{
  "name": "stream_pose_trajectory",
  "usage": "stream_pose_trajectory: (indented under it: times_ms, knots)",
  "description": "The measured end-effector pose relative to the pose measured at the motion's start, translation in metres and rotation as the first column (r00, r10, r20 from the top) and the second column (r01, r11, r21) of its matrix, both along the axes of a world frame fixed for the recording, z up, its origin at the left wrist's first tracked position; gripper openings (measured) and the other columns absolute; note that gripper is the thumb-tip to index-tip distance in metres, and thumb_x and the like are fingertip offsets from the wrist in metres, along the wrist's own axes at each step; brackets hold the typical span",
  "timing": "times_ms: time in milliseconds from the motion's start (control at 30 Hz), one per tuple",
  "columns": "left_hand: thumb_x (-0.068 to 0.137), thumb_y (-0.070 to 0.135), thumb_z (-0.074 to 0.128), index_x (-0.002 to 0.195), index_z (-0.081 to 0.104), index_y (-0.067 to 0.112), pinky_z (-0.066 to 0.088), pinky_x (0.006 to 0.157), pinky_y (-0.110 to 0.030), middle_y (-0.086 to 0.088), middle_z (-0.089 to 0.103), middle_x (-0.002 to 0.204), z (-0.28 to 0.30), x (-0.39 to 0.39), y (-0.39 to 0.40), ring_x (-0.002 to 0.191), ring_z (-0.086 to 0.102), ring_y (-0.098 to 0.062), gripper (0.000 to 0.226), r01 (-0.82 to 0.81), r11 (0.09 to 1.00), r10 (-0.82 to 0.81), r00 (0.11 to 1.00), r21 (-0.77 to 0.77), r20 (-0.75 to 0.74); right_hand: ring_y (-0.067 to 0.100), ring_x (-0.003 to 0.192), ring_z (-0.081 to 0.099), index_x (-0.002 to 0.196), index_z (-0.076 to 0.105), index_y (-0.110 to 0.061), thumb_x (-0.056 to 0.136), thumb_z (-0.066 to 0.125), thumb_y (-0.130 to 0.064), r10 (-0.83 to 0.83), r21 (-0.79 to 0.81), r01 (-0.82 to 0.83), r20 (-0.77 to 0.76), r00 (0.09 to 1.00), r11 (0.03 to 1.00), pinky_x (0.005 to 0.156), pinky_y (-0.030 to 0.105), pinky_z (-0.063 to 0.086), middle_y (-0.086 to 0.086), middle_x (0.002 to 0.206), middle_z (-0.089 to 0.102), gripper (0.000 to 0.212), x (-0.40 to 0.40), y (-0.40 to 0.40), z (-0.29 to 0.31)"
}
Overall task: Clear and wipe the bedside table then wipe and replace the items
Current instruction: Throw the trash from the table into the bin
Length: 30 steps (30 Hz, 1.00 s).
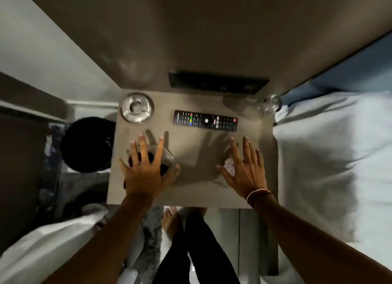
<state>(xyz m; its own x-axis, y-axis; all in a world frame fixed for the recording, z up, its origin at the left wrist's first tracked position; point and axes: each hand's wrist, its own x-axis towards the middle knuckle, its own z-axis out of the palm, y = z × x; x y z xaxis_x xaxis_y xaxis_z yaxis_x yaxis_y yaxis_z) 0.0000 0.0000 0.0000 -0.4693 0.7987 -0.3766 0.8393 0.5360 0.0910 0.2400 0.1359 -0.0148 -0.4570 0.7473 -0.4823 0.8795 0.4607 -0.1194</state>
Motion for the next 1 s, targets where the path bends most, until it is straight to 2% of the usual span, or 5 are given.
stream_pose_trajectory:
  times_ms: [300,467,667,867,1000]
  knots:
    - [0.099,0.033,0.047,0.145,0.052,0.007,0.033,0.112,-0.072,-0.034,0.042,0.153,-0.085,0.004,-0.022,0.144,0.039,-0.052,0.053,0.023,0.984,-0.025,1.0,0.176,0.007,0.042,0.12,0.046,0.141,0.044,-0.01,0.09,0.058,-0.031,-0.079,0.064,0.09,-0.156,0.985,0.994,0.098,0.056,0.05,0.022,0.143,0.04,0.057,0.017,-0.041,-0.08]
    - [0.091,0.007,0.059,0.084,0.069,0.0,0.056,0.07,-0.043,-0.023,0.068,0.094,-0.055,-0.037,-0.023,0.079,0.066,-0.038,0.014,-0.203,0.867,0.164,0.979,0.454,0.125,0.038,0.117,0.052,0.134,0.05,-0.005,0.098,0.055,-0.008,-0.151,-0.028,0.153,-0.391,0.908,0.988,0.1,0.051,0.052,0.019,0.133,0.047,0.036,-0.013,-0.062,-0.069]
    - [0.089,0.01,0.044,0.098,0.053,0.004,0.041,0.088,-0.028,-0.022,0.051,0.102,-0.024,-0.155,-0.051,0.095,0.05,-0.02,0.014,-0.501,0.306,0.509,0.804,0.81,0.306,0.018,0.117,0.05,0.133,0.049,-0.018,0.098,0.044,-0.024,-0.172,-0.076,0.156,-0.556,0.813,0.985,0.098,0.043,0.051,0.007,0.136,0.041,0.036,-0.106,-0.092,-0.039]
    - [0.105,0.021,0.035,0.161,0.019,0.02,0.002,0.13,-0.05,-0.008,0.015,0.171,-0.098,-0.209,-0.081,0.159,0.007,-0.021,0.058,-0.649,0.723,0.437,0.694,0.235,0.572,0.017,0.113,0.055,0.137,0.046,-0.023,0.091,0.056,-0.024,-0.139,-0.076,0.119,-0.676,0.724,0.99,0.094,0.037,0.056,0.005,0.133,0.045,0.048,-0.194,-0.114,-0.022]
    - [0.1,0.014,0.031,0.157,0.028,0.008,0.023,0.126,-0.039,-0.011,0.031,0.166,-0.101,-0.232,-0.113,0.156,0.025,-0.024,0.058,-0.646,0.627,0.392,0.745,0.435,0.54,-0.016,0.105,0.051,0.134,0.043,-0.029,0.089,0.065,-0.026,-0.16,-0.12,0.106,-0.729,0.666,0.987,0.087,0.004,0.047,-0.013,0.123,0.049,0.05,-0.264,-0.12,-0.024]
